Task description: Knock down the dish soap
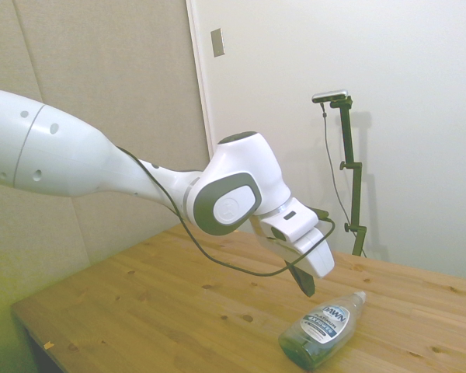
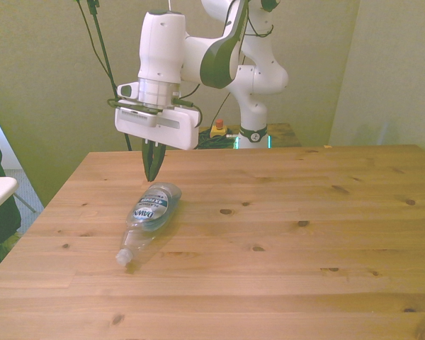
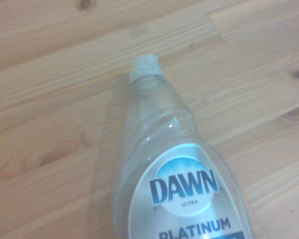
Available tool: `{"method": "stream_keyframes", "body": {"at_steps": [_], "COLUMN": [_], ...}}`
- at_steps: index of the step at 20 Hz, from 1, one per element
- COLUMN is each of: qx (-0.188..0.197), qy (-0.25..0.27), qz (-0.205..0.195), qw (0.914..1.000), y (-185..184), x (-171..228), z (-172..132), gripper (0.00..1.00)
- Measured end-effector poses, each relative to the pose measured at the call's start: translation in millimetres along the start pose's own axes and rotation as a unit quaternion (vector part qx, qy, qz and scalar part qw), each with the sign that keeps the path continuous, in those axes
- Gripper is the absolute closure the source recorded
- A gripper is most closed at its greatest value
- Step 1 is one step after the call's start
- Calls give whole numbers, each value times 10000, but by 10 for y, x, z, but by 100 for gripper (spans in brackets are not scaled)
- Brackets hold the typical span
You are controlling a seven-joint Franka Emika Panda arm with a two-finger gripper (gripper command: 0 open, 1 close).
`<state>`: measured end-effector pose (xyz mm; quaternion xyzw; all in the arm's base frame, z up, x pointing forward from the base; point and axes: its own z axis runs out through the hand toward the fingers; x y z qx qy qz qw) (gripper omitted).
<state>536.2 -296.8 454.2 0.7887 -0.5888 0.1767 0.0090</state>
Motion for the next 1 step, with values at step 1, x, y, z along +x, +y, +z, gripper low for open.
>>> {"method": "stream_keyframes", "body": {"at_steps": [1], "qx": [-7], "qy": [-7], "qz": [26], "qw": [10000], "y": [-19], "x": [27], "z": [36], "gripper": [100]}}
